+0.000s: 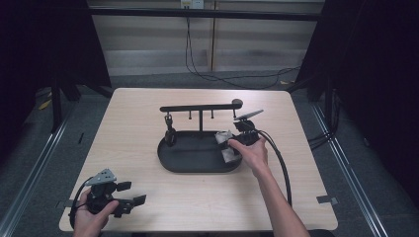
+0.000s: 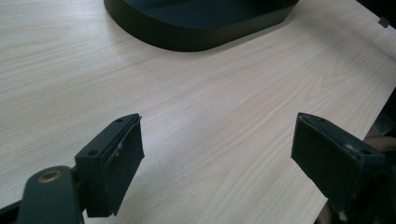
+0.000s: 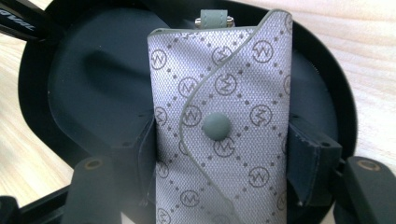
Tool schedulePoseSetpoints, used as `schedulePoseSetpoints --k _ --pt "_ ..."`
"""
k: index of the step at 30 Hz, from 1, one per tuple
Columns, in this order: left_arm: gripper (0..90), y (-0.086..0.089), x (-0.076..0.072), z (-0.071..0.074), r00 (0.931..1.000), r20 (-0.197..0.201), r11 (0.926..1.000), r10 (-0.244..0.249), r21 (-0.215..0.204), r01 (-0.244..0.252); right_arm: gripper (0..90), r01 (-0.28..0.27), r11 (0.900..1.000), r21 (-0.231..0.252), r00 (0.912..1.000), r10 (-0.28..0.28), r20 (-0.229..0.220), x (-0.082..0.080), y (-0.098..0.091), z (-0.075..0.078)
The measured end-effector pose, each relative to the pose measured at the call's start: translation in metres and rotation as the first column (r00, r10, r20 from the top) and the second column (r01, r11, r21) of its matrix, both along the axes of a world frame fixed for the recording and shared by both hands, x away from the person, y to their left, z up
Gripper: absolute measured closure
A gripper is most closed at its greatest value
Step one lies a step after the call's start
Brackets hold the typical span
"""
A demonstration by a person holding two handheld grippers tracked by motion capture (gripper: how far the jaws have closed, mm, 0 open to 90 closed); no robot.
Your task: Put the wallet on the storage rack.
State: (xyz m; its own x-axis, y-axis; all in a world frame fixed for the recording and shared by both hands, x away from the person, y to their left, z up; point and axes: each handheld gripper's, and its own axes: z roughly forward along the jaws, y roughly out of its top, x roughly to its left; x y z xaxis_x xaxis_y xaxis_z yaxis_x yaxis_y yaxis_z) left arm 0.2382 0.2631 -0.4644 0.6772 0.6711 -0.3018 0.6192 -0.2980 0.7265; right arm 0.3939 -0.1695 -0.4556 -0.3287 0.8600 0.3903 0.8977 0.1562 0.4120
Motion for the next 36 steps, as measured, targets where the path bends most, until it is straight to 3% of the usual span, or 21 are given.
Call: schedulePoseSetpoints --k 4,10,13,24,36 --pt "16.4 0.0 0.0 0.0 1.0 -0.003 1.0 -0.001 -0.002 0.001 33.6 0.001 0.9998 -0.018 0.9998 -0.001 -0.019 0.0 0.003 -0.006" --pt "16.4 0.0 0.0 0.0 1.0 -0.006 1.0 -0.002 -0.007 0.002 33.3 0.022 0.9998 -0.002 0.9994 -0.022 -0.028 0.0 0.003 -0.018" --pt "16.4 0.0 0.0 0.0 1.0 -0.006 1.0 -0.006 -0.006 0.006 32.7 0.009 0.9996 -0.029 0.9997 -0.01 -0.024 0.001 0.006 -0.019" --pt "16.5 0.0 0.0 0.0 1.0 -0.003 0.9998 0.009 0.018 -0.009 29.5 0.011 0.9993 -0.035 0.9997 -0.012 -0.023 0.002 0.008 -0.022" --pt "16.5 0.0 0.001 0.0 1.0 -0.001 0.9993 0.007 0.037 -0.007 32.4 0.038 0.9991 -0.018 0.9985 -0.037 0.041 -0.004 0.0 -0.01"
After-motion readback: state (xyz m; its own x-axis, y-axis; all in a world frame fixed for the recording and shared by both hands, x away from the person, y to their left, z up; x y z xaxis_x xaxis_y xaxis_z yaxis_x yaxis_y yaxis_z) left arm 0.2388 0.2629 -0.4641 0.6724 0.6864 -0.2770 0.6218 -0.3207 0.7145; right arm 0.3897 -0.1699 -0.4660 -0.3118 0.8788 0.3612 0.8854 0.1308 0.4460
